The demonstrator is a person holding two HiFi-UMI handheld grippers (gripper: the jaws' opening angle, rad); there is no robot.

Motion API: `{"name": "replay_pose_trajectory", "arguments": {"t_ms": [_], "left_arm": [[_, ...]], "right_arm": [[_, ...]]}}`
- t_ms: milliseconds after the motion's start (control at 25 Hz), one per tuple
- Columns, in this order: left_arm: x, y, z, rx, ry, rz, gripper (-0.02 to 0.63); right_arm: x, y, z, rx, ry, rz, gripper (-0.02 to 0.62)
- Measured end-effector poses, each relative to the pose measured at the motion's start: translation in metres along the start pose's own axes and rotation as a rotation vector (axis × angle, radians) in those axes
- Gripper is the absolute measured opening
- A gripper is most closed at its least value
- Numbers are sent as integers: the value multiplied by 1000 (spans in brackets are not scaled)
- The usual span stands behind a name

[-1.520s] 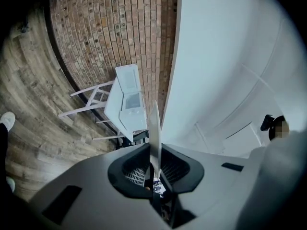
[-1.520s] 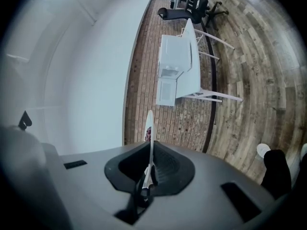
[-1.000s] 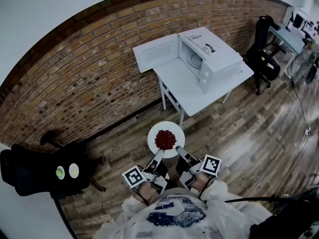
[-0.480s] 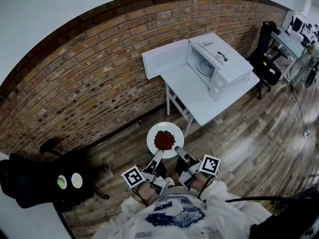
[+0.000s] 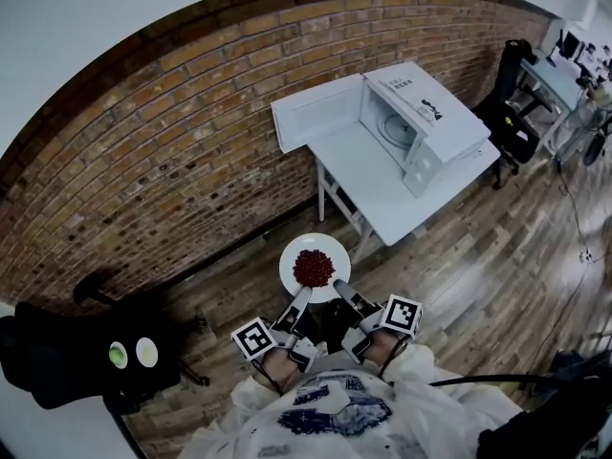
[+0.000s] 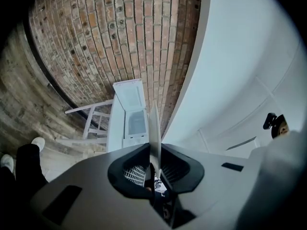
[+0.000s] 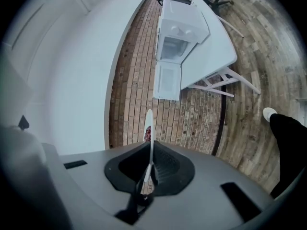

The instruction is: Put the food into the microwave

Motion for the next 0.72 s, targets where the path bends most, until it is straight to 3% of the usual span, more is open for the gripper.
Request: {"name": "replay_pose_trajectory", "arguments": {"t_ms": [240, 720], "left_arm": [[-29, 19, 12, -9, 17, 9, 55], [-130, 70, 42, -7, 48, 44, 55]], "right_arm": [[-25, 27, 0, -6, -2, -5, 26], [-93, 117, 12, -31, -1, -27, 26]]}}
Point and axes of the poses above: the fingertips, and each gripper's own axes: x backward along the fingers, z to its left, y out of its top, the point moved 7 cm from there along x, backward along the fingers, and after that the axes turned 14 degrees about -x, right-handed, at the moved point
